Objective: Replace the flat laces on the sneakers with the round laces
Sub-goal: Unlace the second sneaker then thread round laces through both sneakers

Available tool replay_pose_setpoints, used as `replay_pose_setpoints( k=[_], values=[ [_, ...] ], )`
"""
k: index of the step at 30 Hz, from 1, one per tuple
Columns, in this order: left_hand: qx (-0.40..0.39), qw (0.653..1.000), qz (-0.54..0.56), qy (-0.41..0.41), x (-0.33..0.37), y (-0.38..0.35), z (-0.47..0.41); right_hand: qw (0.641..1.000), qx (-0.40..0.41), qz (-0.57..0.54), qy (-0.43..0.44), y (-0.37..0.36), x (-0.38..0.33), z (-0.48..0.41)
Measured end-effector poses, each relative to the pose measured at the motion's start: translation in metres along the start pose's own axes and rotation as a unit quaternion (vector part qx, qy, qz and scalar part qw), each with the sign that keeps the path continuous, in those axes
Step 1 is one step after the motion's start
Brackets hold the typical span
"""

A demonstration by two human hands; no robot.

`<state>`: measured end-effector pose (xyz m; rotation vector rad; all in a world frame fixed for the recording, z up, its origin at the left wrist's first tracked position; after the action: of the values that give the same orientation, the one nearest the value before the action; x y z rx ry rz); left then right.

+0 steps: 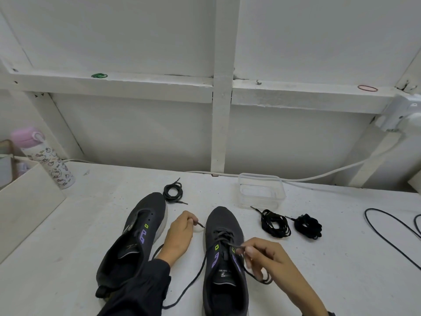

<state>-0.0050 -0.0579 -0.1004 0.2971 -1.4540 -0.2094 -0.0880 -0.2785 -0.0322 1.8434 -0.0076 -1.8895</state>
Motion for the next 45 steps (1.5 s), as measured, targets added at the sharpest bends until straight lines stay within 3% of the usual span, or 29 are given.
replay_pose_setpoints(
  k=[3, 7, 11, 16, 22, 27, 30, 38, 42, 45],
  values=[
    [-0.035, 0.985, 0.163, 0.051, 0.007, -0.004, 0.015, 0.999, -0.015, -0.028, -0.024, -0.009, 0.007, 0.000],
    [-0.054, 0.964, 0.253, 0.064, 0.028, -0.008, 0.038, 0.998, 0.013, -0.001, -0.056, -0.011, 0.022, -0.001],
    [-0.049, 0.962, 0.265, 0.044, 0.046, -0.009, 0.054, 0.995, 0.080, 0.026, -0.060, -0.004, 0.021, 0.000],
    [-0.067, 0.967, 0.244, 0.030, 0.049, -0.019, 0.061, 0.979, 0.148, 0.137, -0.034, 0.009, 0.024, -0.003],
    [-0.108, 0.984, 0.139, -0.022, 0.064, -0.028, 0.065, 0.939, 0.151, 0.310, 0.001, 0.010, 0.013, -0.006],
    [-0.101, 0.985, -0.134, -0.027, 0.074, -0.034, 0.066, 0.905, 0.126, 0.405, 0.030, 0.003, -0.002, -0.010],
    [-0.087, 0.974, -0.205, -0.033, 0.083, -0.037, 0.064, 0.888, 0.116, 0.444, 0.036, 0.001, -0.008, -0.014],
    [-0.148, 0.985, -0.085, 0.037, 0.065, -0.045, 0.057, 0.912, 0.066, 0.405, 0.020, -0.006, 0.003, -0.023],
    [-0.138, 0.982, -0.128, 0.019, 0.066, -0.046, 0.058, 0.966, 0.048, 0.252, -0.027, -0.002, 0.013, -0.022],
    [-0.130, 0.978, -0.165, -0.002, 0.069, -0.050, 0.059, 0.985, 0.041, 0.144, -0.080, -0.002, 0.020, -0.019]
  ],
)
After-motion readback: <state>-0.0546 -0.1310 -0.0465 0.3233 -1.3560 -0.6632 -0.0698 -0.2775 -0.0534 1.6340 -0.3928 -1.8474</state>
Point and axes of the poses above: each hand's wrist, its own z-axis away from the middle knuckle, its own y-axis out of the back of the hand, x = y × z, the point moved 9 cm from there along -z, towards the middle knuckle, and after that the axes turned 14 degrees about z, right-handed, at the moved point
